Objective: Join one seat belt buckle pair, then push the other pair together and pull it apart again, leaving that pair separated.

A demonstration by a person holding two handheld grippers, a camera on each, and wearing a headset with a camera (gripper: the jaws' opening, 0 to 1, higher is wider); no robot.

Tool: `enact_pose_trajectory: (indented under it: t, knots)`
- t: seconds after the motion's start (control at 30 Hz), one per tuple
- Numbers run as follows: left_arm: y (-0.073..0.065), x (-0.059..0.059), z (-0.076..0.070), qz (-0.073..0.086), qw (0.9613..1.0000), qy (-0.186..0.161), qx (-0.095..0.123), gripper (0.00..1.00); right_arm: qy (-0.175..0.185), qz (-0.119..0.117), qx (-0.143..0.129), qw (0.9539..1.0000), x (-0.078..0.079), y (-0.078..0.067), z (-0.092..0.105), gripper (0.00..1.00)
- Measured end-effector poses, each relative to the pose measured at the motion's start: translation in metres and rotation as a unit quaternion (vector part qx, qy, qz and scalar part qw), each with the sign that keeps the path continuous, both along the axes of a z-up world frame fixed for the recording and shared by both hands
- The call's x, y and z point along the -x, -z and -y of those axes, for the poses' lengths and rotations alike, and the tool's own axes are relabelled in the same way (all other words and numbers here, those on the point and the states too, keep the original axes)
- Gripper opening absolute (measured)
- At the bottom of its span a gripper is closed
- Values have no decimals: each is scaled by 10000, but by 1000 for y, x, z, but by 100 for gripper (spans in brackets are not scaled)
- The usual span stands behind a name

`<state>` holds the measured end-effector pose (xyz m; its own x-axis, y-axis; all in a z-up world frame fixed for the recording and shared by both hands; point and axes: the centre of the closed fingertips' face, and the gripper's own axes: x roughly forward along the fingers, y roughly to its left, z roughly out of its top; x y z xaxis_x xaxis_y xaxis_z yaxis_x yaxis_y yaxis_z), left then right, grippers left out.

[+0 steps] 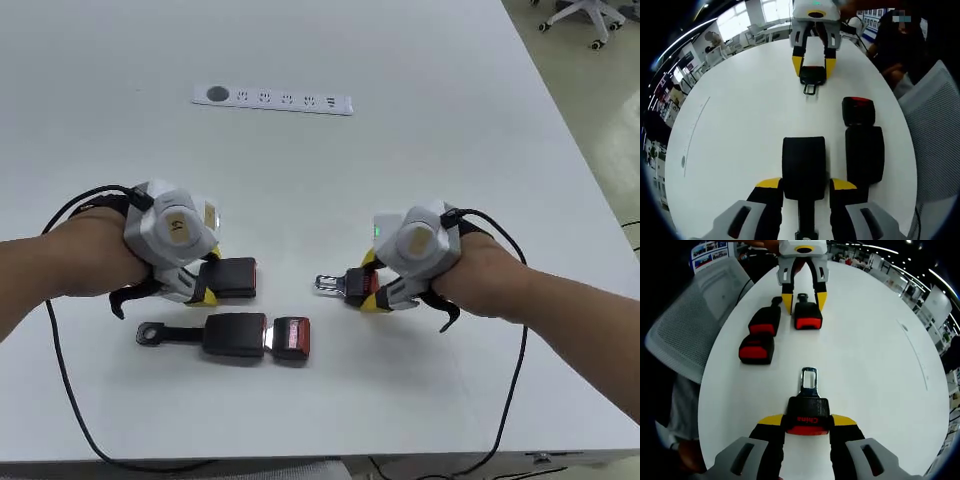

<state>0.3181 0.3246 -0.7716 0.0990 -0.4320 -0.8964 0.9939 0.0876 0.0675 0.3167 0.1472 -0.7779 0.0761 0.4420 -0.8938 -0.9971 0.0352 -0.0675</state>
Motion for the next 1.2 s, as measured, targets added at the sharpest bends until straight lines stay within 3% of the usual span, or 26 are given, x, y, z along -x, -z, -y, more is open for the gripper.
enact_pose_trajectory:
  t: [0.17,0.33,0.67,1.0,1.2]
  knots:
    - [1,-1,2,-42,10000,19,67,35,-53,-95,-1,9999,-1,3,1,32]
    - [0,2,6,13,9996,267,-29,34,-57,-157,-42,9999,0,3,0,32]
    - [4,-4,1,-230,9996,-145,50,33,-1,-300,-77,9995,0,6,2,32]
    - [8,-7,0,-236,9991,-339,112,33,18,-322,-89,9994,-2,8,2,32]
    - [12,-9,-2,-221,9990,-368,104,33,241,-310,-208,9990,-3,8,-3,32]
